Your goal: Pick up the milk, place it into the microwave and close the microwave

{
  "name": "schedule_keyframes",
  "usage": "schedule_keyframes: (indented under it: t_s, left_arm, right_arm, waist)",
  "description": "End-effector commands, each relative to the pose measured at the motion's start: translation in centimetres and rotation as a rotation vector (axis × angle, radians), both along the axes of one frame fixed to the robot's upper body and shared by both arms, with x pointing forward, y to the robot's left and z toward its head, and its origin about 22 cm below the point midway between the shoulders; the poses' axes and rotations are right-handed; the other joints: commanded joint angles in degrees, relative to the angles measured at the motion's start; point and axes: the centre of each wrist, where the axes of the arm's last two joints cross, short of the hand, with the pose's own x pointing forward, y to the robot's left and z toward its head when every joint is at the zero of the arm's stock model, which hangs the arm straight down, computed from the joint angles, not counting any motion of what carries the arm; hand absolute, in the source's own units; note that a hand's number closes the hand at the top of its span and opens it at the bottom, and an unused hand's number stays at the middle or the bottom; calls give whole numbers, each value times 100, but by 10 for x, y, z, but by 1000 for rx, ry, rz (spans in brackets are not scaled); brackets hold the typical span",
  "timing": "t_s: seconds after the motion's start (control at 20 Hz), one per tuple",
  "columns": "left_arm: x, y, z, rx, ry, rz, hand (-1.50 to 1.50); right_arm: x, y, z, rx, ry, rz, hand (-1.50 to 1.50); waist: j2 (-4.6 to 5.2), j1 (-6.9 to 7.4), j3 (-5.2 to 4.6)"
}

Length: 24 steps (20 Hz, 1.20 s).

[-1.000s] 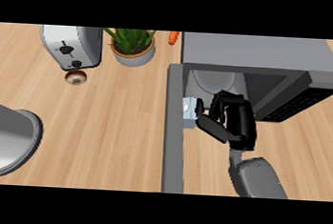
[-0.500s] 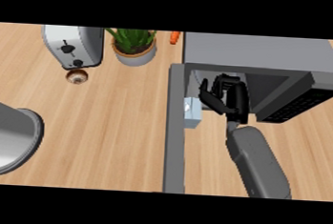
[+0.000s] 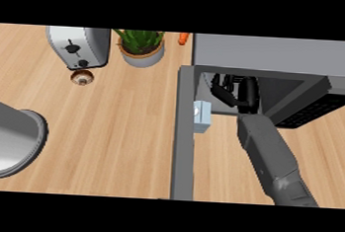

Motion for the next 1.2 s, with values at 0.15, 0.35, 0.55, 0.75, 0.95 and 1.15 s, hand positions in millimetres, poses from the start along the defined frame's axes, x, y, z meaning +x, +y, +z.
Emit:
schedule_keyframes:
  t_s: [0.15, 0.35, 0.55, 0.75, 0.95, 1.15]
  left_arm:
    - [17, 7, 8, -2, -12, -9, -150]
    - [12, 6, 0, 2, -8, -12, -150]
    - [2, 10, -1, -12, 16, -31, -150]
    - [6, 12, -10, -13, -2, -43, -150]
    - [30, 14, -6, -1, -18, -62, -150]
    - [28, 4, -7, 6, -21, -40, -150]
  right_arm:
    - [17, 6, 8, -91, -75, -42, 150]
    - [31, 9, 27, -210, -107, -75, 150]
    - [32, 12, 27, -436, -145, -150, 150]
    - [35, -2, 29, -533, -170, -218, 150]
    - [46, 6, 49, -521, -142, -312, 150]
    - [42, -18, 41, -497, -121, -360, 150]
  waist:
    - [15, 22, 2]
    - [49, 125, 0]
    - [56, 222, -4]
    - [93, 259, -4]
    - [165, 304, 1]
    - [170, 316, 10]
